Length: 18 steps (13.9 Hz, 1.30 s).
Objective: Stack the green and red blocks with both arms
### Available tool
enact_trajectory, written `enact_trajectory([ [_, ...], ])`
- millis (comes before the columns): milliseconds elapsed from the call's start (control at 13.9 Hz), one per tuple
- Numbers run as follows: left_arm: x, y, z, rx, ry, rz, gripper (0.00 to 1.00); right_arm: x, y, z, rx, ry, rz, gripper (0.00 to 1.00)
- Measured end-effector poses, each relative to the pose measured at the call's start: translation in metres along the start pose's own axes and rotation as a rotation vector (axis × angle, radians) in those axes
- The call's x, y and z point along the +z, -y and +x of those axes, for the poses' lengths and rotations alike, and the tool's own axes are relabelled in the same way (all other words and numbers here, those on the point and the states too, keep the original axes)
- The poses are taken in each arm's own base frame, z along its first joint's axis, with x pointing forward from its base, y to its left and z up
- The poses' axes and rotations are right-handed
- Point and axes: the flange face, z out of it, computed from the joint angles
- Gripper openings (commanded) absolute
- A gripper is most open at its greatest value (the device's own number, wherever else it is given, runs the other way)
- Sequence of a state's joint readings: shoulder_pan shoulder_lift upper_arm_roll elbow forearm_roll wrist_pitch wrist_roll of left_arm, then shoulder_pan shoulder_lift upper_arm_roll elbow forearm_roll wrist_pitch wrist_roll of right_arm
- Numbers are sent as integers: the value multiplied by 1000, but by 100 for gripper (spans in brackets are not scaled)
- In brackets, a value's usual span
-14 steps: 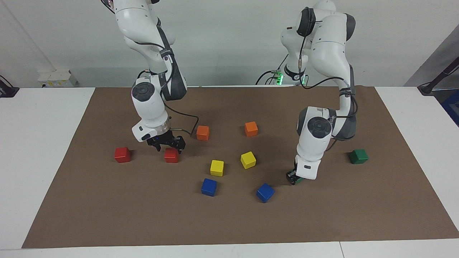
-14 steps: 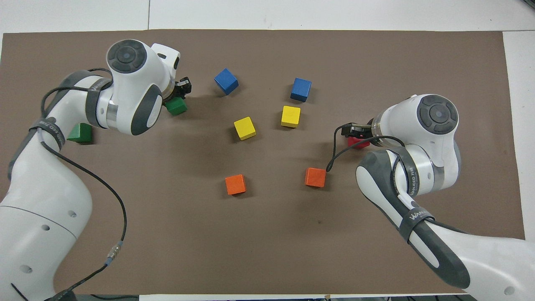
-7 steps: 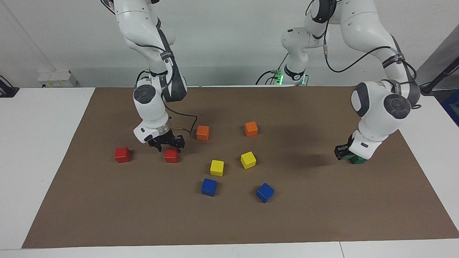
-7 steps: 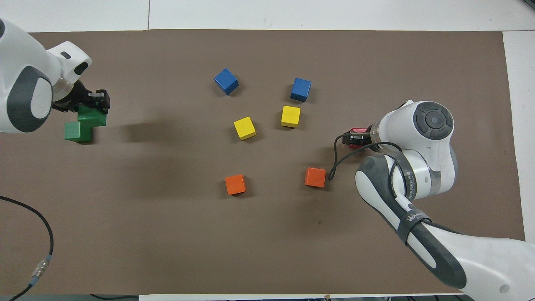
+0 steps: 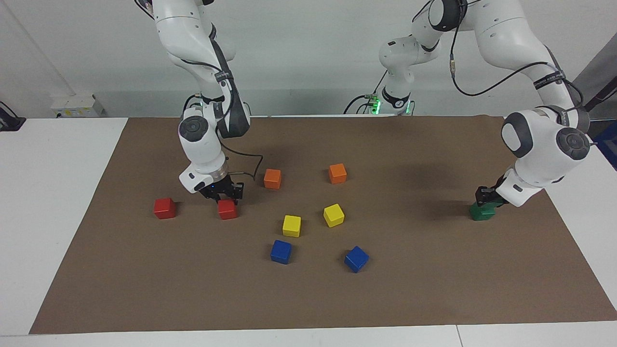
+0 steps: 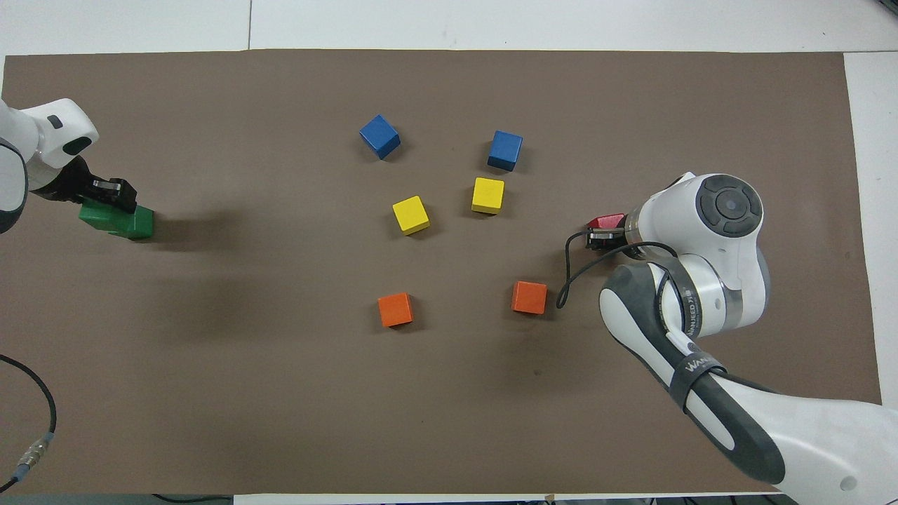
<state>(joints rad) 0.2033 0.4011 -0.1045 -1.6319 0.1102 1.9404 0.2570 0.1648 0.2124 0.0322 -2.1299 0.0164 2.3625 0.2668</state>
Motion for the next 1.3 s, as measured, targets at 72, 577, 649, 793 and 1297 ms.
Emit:
enact_trajectory([
  [72,1,6,0,20,-19,-5,0,-9,-3,2,-2,22,-12,0],
  [577,7,18,-2,51,-113,-8,0,-143,-124,33,-134,51,-61,0],
  [649,12,17,-3,51,-127,-4,0,-139,-136,35,-146,40,-60,0],
  [793,23,13,-11,49,-148,-1,0,-120,-151,35,-152,21,-59,0],
  [1297,10,22,-34,-23,-189,-48,0,-83,-171,27,-132,9,-57,0],
])
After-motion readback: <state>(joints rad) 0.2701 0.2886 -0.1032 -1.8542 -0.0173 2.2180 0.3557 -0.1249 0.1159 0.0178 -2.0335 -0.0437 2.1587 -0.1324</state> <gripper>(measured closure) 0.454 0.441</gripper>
